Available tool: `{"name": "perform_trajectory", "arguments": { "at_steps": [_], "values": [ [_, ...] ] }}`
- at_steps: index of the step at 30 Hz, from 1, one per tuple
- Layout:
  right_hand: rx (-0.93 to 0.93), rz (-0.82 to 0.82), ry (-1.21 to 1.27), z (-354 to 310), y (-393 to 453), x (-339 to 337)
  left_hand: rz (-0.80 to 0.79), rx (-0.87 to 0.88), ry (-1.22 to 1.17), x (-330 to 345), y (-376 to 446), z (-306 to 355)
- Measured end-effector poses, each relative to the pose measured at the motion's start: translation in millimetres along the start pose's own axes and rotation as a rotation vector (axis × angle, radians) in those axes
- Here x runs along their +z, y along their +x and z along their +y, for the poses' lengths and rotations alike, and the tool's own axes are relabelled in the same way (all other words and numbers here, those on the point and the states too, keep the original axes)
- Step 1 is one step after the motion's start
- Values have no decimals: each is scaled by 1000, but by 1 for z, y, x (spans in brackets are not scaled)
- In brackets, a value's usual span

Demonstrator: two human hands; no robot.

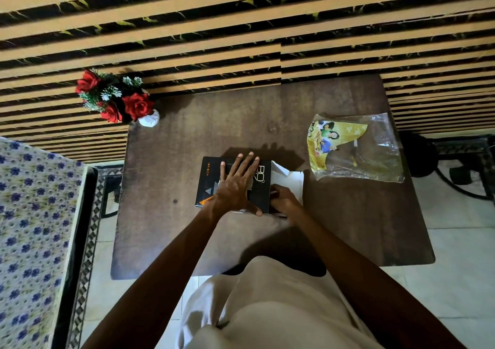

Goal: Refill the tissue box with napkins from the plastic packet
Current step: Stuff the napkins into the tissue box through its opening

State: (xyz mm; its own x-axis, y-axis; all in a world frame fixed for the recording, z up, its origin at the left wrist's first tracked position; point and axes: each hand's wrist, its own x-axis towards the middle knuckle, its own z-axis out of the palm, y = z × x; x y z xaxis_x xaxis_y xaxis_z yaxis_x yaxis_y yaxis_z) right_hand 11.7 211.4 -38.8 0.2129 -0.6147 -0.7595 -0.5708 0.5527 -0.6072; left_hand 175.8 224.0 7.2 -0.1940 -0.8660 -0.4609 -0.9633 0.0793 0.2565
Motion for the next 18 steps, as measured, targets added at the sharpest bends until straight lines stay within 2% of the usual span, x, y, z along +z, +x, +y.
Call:
{"name": "perform_trajectory", "arguments": {
  "at_steps": [4, 6, 8, 12, 14, 16, 18],
  "values": [
    [-57, -22, 132, 3, -8, -14, 35, -1, 17, 4, -3, -3],
    [-45, -73, 217, 4, -11, -23, 60, 4, 20, 5, -6, -4],
    [-16, -42, 241, 1, -16, -28, 76, -3, 13, 5, -9, -3],
    [-169, 438, -64, 14, -13, -38, 135, -30, 27, 8, -20, 8],
    [-131, 569, -202, 19, -17, -42, 155, -13, 28, 18, -26, 17],
    [-46, 485, -199, 22, -18, -45, 174, 3, 14, 30, -31, 28],
    [35, 323, -106, 27, -13, -46, 220, -1, 0, 39, -33, 37]
  ]
}}
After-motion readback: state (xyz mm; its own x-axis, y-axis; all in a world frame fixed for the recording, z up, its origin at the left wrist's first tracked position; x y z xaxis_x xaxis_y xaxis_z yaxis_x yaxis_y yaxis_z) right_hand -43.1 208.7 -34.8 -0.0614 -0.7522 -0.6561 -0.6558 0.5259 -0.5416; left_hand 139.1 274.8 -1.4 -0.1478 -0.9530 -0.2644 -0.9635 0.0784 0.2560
